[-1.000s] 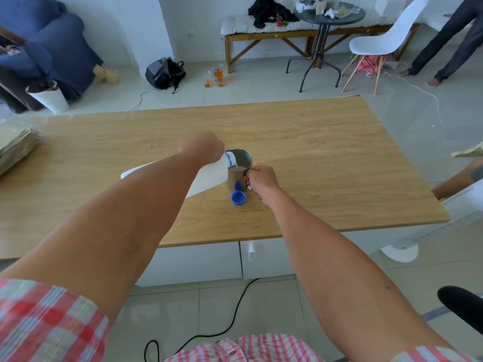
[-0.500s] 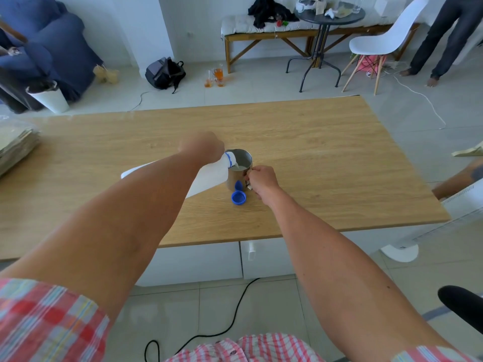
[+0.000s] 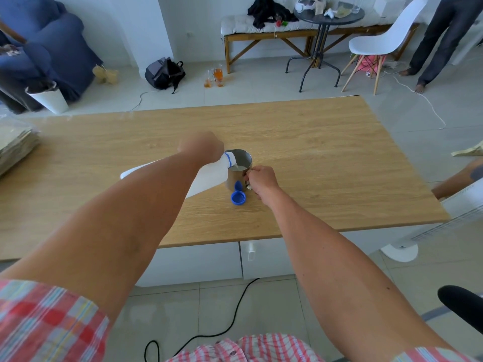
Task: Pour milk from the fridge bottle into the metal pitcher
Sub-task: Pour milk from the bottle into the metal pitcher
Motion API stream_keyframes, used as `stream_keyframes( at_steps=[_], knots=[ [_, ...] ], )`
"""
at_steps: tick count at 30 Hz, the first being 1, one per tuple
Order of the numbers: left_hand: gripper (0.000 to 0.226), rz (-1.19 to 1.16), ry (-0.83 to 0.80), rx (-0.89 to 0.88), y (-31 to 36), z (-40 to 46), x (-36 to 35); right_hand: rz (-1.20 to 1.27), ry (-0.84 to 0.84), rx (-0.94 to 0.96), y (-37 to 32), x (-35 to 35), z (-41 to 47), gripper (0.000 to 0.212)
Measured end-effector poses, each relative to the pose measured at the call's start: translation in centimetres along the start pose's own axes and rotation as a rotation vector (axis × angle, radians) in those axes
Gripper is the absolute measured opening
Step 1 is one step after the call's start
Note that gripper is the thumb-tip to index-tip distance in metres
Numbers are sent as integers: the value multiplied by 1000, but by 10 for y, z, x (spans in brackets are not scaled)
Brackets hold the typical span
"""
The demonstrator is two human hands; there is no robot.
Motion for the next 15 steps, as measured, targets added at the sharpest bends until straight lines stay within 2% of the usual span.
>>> stream_keyframes(
  at_steps=[15],
  knots=[
    [25,-11,-1,4,0,-1,0,-5,4,2,0,0,1,21]
  ],
)
Point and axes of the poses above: each hand's wrist, its own z-axis towards the middle knuckle, its own x-axis out of the back of the hand, y = z × x, the point moved 2 cm from there along z, towards the middle knuckle, and after that the axes turned 11 degrees about -x, right-handed, at the moved point
